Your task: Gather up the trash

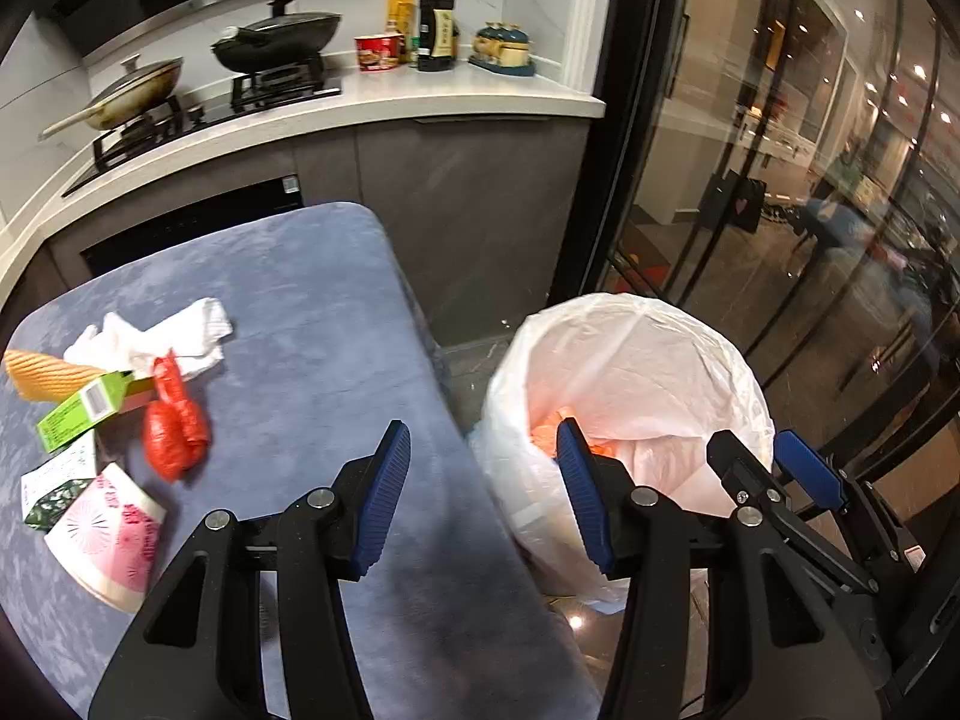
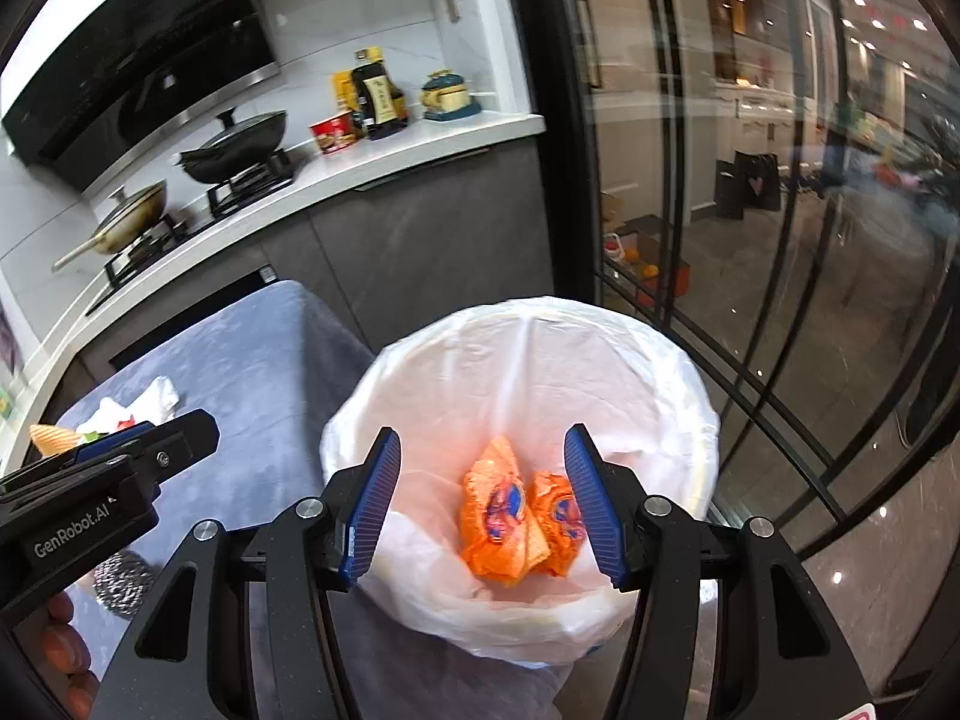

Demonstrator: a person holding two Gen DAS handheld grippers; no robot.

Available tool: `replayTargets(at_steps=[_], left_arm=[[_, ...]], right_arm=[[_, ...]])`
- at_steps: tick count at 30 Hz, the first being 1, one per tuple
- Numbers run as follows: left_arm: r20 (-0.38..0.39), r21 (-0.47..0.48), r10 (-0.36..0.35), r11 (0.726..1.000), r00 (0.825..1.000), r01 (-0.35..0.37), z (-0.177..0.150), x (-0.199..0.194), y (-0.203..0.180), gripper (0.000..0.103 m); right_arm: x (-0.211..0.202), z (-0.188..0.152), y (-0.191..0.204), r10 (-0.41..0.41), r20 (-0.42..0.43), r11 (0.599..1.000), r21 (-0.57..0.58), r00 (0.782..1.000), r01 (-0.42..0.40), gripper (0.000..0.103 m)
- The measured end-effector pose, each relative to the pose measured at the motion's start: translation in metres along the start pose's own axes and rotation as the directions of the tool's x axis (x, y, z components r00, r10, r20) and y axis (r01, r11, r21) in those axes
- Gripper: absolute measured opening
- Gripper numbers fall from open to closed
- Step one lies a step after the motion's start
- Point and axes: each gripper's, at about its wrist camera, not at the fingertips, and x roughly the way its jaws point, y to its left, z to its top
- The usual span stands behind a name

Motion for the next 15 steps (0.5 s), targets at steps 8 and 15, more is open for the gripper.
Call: replayTargets(at_steps=[8,15], left_arm=[[0.024,-0.055,0.059,0.997,0.998,-0.057,-0.006,-0.019,0.049,0.055],[0.03,-0.13,0.129,0.984,0.991,-0.124,-0.016,-0.035,0.108,0.064]], right_arm=[[-0.005,-0.001,0.05,0.057,-0.005,0.996,-0.064,0.998,-0.057,0.056],[-0.008,-0.008,0.106,0.118,-0.019,0.983,-0.14,0.993,-0.119,0.061]])
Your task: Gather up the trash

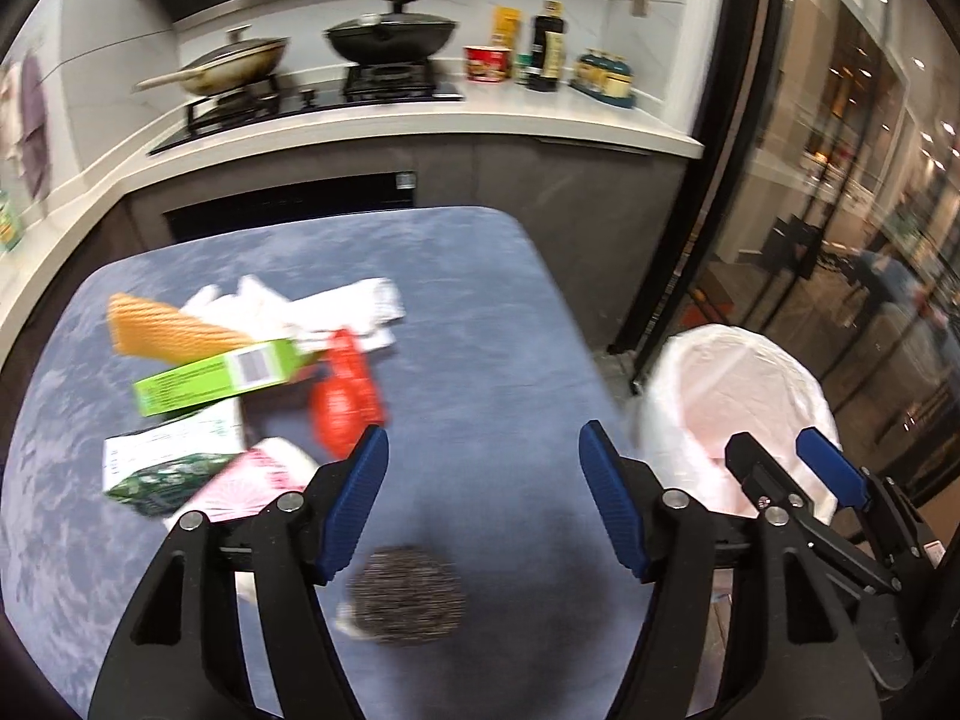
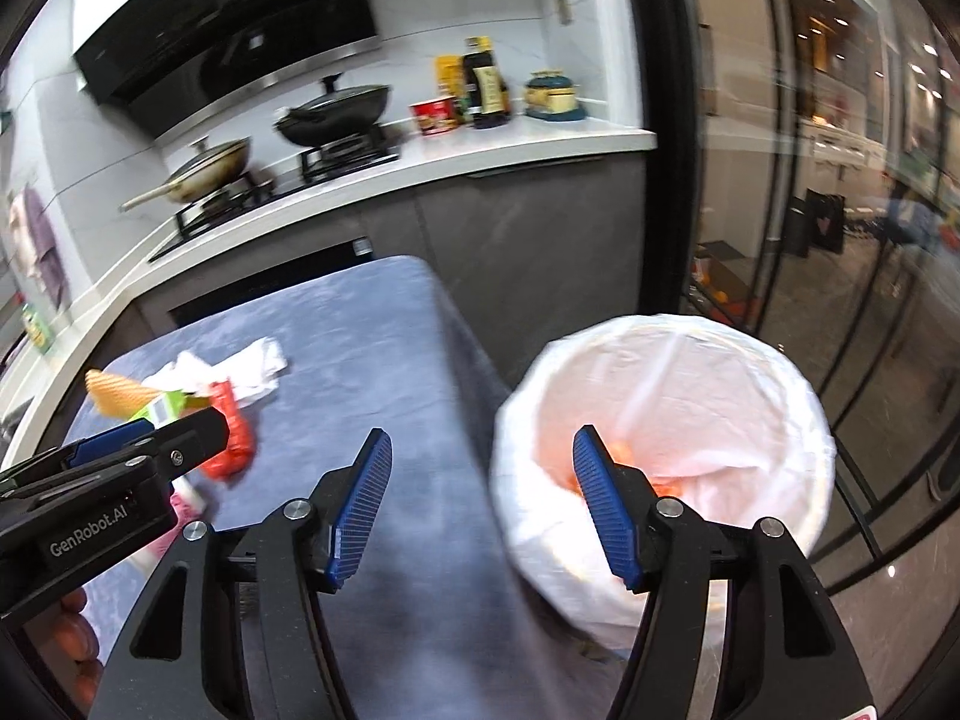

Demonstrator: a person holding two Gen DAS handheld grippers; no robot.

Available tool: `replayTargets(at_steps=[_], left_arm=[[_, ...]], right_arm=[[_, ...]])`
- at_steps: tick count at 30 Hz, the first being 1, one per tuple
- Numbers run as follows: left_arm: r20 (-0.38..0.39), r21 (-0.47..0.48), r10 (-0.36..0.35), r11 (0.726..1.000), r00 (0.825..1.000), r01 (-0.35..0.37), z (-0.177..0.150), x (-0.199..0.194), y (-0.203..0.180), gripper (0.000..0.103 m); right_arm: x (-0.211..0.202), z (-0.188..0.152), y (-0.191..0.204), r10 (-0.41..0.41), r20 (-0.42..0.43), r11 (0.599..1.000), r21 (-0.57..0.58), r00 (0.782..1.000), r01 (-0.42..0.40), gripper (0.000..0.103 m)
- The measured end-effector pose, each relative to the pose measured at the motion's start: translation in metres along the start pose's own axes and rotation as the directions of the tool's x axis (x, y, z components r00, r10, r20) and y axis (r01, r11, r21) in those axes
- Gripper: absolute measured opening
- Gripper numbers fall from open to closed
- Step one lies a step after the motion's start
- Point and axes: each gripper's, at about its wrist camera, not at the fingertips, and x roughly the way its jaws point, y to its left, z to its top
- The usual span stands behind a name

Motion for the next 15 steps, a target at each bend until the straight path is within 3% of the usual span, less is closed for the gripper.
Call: replayTargets(at_steps=[15], left_arm=[[-0.023,-0.201,0.128,0.971,0.992,-0.13,-0.011,-0.006,0.137,0.071]], right_arm=[[0.036,0.02,0.109,0.136,-0.043,0.985,-0.097,0.99,-0.14,0.061]])
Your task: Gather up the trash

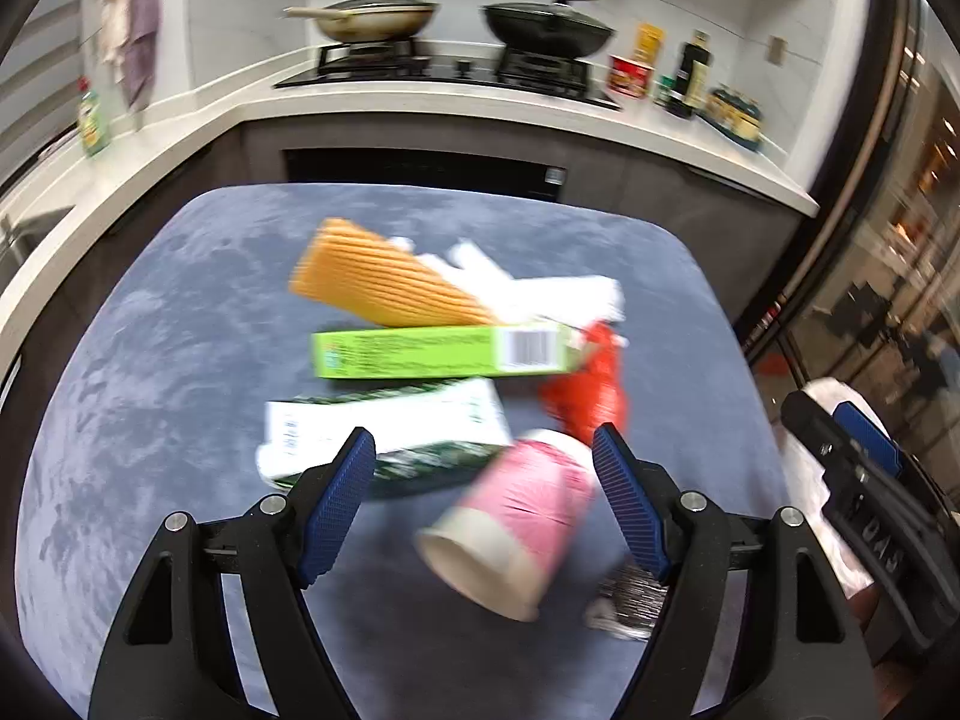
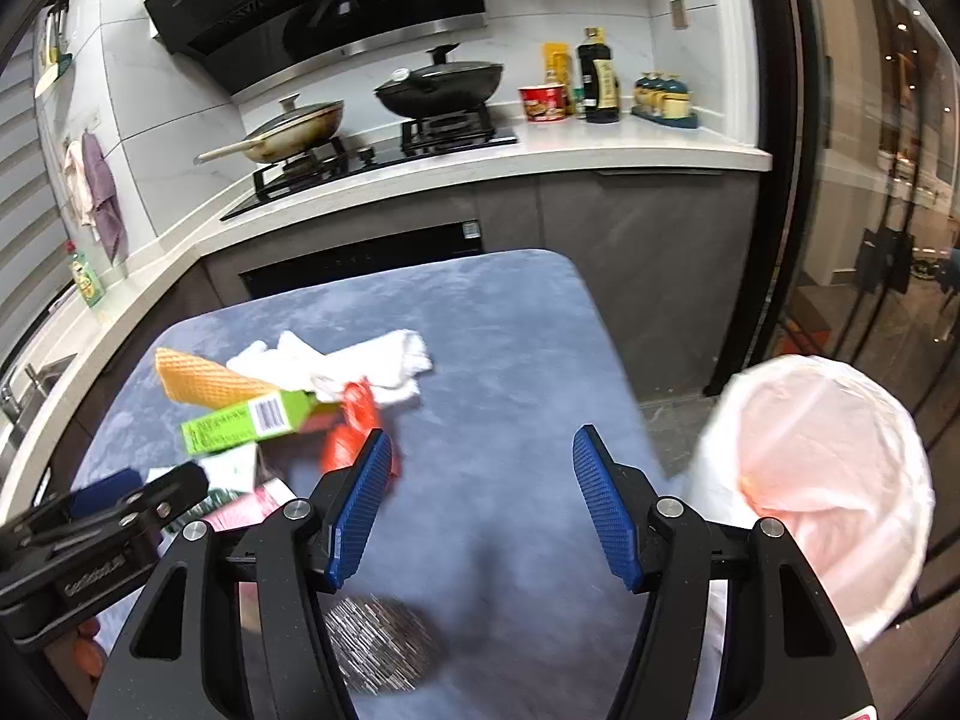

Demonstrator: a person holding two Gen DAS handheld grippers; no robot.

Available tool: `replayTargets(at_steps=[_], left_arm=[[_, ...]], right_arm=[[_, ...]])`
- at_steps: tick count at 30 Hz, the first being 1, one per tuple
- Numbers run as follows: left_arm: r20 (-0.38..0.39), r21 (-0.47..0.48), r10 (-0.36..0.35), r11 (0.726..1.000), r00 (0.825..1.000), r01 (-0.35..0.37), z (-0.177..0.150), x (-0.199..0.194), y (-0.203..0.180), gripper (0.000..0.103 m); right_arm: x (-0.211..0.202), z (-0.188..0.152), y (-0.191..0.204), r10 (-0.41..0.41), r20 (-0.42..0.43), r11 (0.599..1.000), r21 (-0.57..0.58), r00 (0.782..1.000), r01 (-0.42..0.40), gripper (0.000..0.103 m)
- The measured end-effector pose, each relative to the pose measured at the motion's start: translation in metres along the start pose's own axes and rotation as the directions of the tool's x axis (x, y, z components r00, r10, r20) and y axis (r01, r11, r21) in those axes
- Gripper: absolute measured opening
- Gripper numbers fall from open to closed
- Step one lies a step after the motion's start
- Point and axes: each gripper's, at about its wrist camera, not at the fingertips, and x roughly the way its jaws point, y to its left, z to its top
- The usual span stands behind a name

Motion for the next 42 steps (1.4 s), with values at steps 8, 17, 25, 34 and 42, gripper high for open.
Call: replayTargets(at_steps=[8,17,25,34,42], left_arm=[[0.021,-0.079,0.065,0.995,0.998,-0.063,0.028,0.014,0.062,0.071],[0.064,-0.093,0.057,0.994,0.996,-0.051,0.088,0.027,0.1,0.08],[-0.033,-0.101,-0.024,0.995,0.999,0.021,0.132,0.081,0.097,0.081],[-0.18,-0.066,-0.077,0.996,0.981,0.066,0.119,0.14,0.068,0.07],[-0.227,-0.028,-0.096,0.995,0.969,0.092,0.101,0.146,0.056,0.01]], right_arm=[[0.054,0.041,0.036,0.061,-0.043,0.998,-0.026,0.997,-0.062,0.061],[0.125,0.079,0.055,0.121,-0.167,0.989,-0.063,0.978,-0.133,0.061],[0.178,0.089,0.044,0.182,-0.288,0.981,-0.017,0.94,-0.195,0.061],[0.201,0.066,0.049,0.217,-0.377,0.966,-0.053,0.9,-0.255,0.042],[0.191,0.055,0.057,0.23,-0.36,0.955,-0.097,0.904,-0.281,0.005]])
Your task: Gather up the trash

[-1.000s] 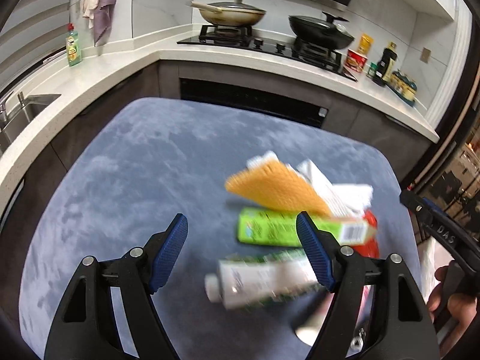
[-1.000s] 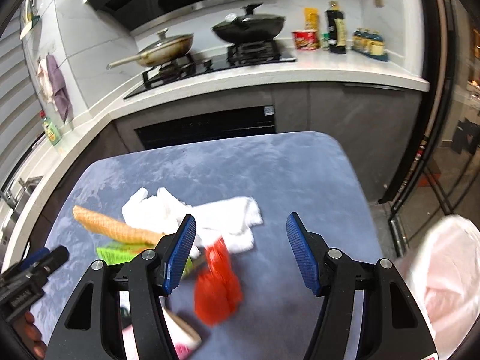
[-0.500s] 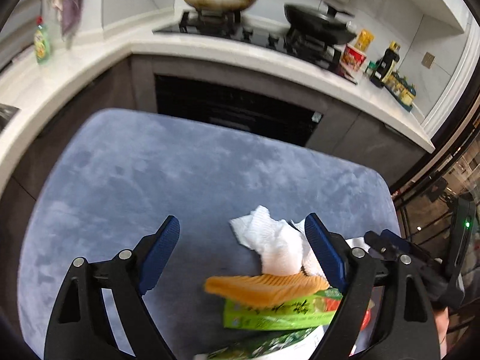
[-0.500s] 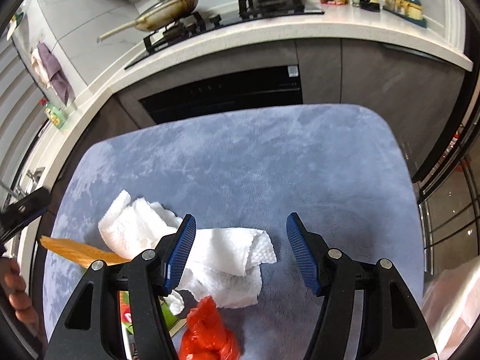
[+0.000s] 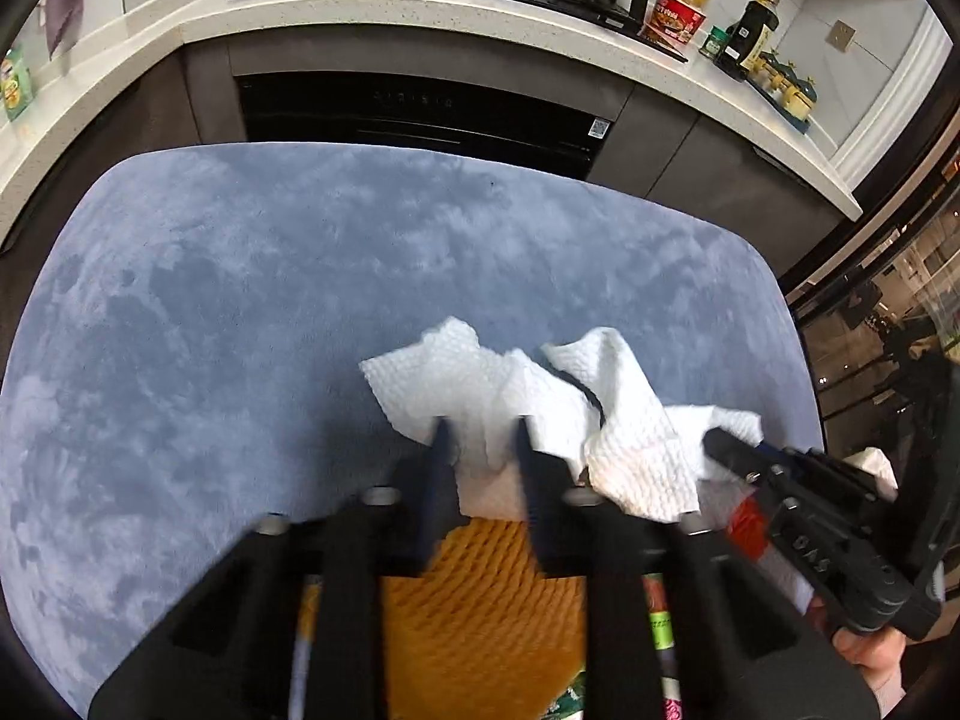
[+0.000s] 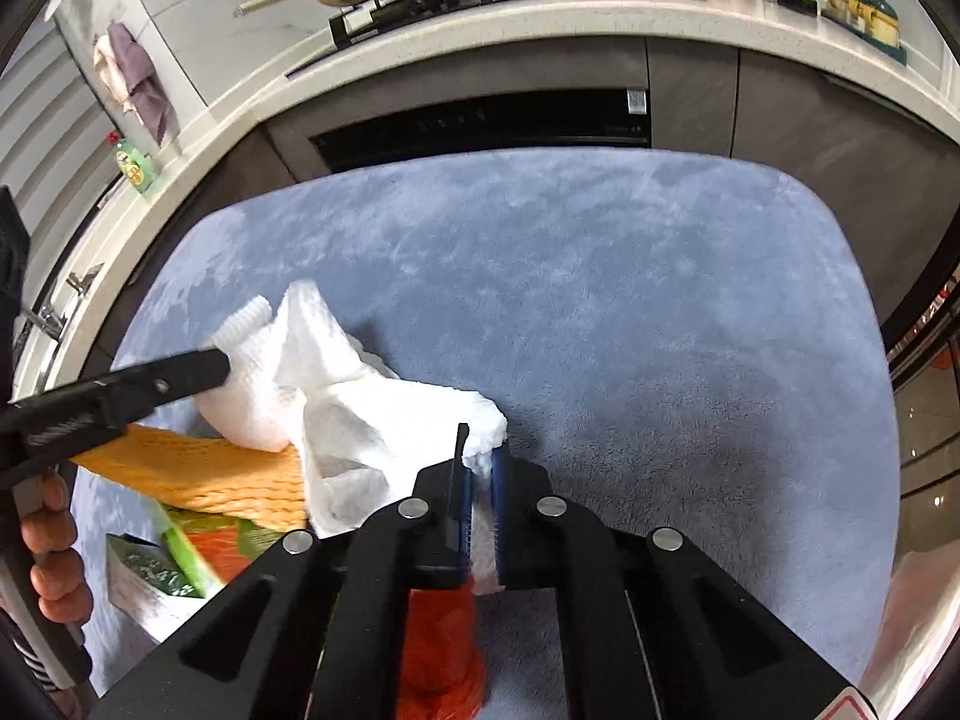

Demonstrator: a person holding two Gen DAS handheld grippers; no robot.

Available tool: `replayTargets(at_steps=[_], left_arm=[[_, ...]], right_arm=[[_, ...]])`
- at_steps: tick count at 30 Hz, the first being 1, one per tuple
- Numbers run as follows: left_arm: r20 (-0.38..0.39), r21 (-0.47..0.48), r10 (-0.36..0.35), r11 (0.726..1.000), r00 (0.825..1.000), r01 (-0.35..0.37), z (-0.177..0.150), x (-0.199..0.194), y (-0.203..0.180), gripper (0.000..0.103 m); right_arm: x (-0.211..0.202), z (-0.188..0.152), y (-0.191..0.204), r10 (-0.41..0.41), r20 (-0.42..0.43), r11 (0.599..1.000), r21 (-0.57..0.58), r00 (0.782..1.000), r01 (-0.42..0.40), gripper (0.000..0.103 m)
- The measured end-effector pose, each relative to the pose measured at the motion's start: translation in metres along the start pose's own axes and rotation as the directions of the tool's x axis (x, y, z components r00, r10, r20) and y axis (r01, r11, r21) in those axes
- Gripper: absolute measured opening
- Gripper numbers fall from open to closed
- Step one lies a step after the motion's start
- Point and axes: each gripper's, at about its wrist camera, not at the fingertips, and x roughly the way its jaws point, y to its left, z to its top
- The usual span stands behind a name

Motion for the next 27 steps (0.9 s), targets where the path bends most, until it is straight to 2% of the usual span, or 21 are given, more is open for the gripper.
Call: replayTargets(at_steps=[4,11,14,21,27], left_arm=[[0.04,0.001,0.003,1.0,0.999,-0.003,-0.004,-0.016,-0.001,0.005],[0.129,0.016,0.006,1.0,0.992,-0.008,-0.011,-0.06,-0.013,0.004],[0.168,0.03,-0.003,1.0,0.986,-0.002,-0.013,-0.084,-0.024,0.004],[0.248,0.092,-0.04,0.996,0.968,0.018,-0.029,-0.138,-0.065,0.004],[0.266,0.16,-0.094,0.986,0.959,0.052,-0.053,-0.165,-0.11,0.004]], right_arm=[[-0.024,-0.001,-0.002,0.005,0.061,1.0,0.019,0.998,-0.006,0.004],[-0.082,-0.008,-0.013,-0.003,0.172,0.997,0.077,0.985,-0.011,0.004],[-0.115,-0.013,-0.018,-0.012,0.23,0.994,0.104,0.973,-0.013,0.004],[-0.184,-0.036,-0.033,-0.055,0.324,0.991,0.137,0.944,0.011,0.004],[-0.236,-0.065,-0.057,-0.108,0.384,0.983,0.178,0.917,0.041,0.004]])
